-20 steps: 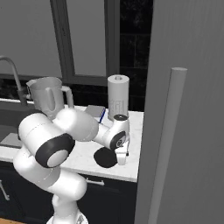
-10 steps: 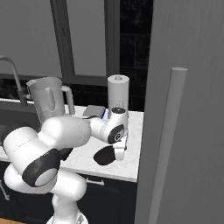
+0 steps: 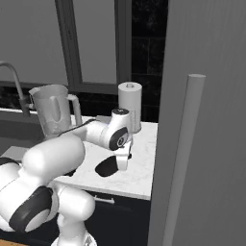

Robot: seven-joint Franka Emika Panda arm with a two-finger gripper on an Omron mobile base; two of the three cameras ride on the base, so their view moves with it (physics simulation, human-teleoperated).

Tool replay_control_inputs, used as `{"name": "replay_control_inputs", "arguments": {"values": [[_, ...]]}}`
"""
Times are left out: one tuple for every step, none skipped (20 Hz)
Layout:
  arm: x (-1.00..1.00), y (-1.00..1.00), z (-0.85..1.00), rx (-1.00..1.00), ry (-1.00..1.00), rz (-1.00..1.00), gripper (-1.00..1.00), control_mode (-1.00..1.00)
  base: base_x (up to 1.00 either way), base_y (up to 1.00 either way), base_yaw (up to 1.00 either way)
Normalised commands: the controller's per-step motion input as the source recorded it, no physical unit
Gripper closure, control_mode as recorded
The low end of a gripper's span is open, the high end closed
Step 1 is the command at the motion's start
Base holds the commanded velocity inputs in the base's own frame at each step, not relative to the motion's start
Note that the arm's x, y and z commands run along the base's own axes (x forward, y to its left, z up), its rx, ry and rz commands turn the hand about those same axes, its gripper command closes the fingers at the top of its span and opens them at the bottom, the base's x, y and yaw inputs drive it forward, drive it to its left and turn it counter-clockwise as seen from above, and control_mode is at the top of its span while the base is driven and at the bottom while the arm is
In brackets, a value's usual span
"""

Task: Close the lid blender by securely placing the lid on top.

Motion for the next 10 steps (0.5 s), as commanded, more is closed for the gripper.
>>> {"name": "replay_control_inputs", "arguments": {"values": [[-0.19,0.20,0.43,0.00,0.00,-0.07,1.00,-1.00,0.00,0.00,0.00],[-0.20,0.22,0.45,0.00,0.00,-0.09,1.00,-1.00,0.00,0.00,0.00],[-0.19,0.17,0.49,0.01,0.00,-0.11,1.00,-1.00,0.00,0.00,0.00],[-0.22,0.17,0.49,0.02,0.00,-0.13,1.00,-1.00,0.00,0.00,0.00],[-0.24,0.18,0.51,0.01,0.00,-0.15,1.00,-1.00,0.00,0.00,0.00],[-0.26,0.12,0.55,0.03,0.00,-0.16,1.00,-1.00,0.00,0.00,0.00],[-0.25,0.13,0.55,0.02,0.00,-0.18,1.00,-1.00,0.00,0.00,0.00],[-0.26,0.09,0.58,0.03,0.00,-0.19,1.00,-1.00,0.00,0.00,0.00],[-0.25,0.12,0.61,0.03,0.00,-0.20,1.00,-1.00,0.00,0.00,0.00],[-0.24,0.14,0.64,0.03,0.00,-0.21,1.00,-1.00,0.00,0.00,0.00]]}}
